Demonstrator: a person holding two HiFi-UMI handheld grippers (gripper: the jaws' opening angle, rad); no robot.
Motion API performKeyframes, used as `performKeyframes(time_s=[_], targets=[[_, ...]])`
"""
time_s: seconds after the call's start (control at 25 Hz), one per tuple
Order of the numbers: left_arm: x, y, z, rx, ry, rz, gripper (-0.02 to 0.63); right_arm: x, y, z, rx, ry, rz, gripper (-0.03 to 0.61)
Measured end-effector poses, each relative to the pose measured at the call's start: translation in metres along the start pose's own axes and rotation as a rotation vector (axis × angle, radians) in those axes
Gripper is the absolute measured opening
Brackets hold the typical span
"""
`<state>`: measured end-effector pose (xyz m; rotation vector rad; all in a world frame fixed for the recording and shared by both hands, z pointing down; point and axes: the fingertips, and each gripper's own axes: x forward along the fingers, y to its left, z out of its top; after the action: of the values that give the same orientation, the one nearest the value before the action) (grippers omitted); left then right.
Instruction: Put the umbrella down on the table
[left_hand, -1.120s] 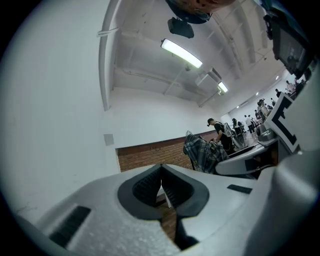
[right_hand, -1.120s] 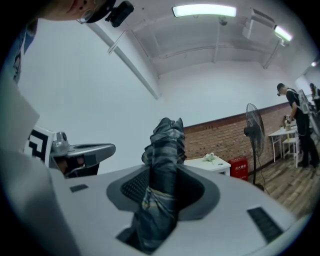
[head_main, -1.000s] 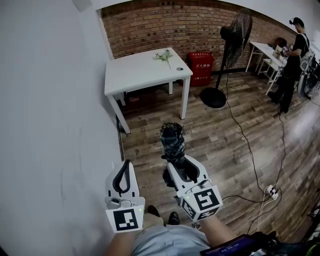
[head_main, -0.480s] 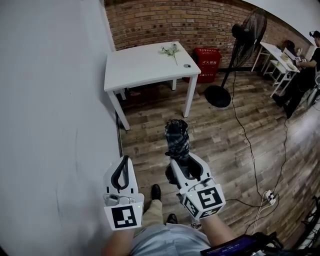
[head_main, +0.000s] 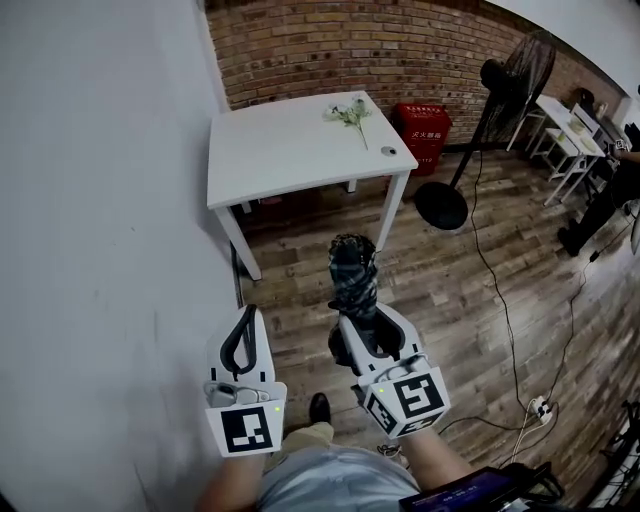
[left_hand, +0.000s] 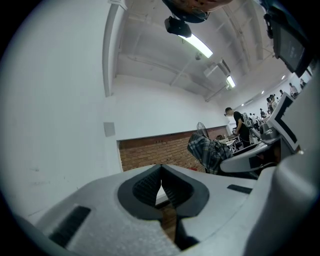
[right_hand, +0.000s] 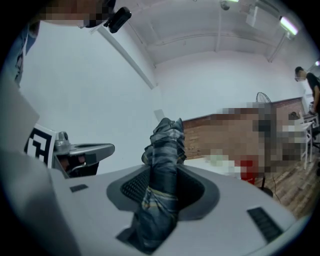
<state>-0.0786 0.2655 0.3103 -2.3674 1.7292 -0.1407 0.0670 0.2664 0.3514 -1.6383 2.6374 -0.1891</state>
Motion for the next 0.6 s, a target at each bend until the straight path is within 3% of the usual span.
performKeyframes(time_s=[0.32, 0.6], targets=[[0.052, 0.052, 0.012, 0.012, -0.069, 0.004, 0.008, 0.068, 0.001, 0.030, -0.042, -0.061, -0.006, 0.153], [0.077, 0.067, 0.015, 0.008, -0.108, -0.010, 0.008, 0.088, -0.002, 0.045, -0.072, -0.091, -0.030, 0.153]])
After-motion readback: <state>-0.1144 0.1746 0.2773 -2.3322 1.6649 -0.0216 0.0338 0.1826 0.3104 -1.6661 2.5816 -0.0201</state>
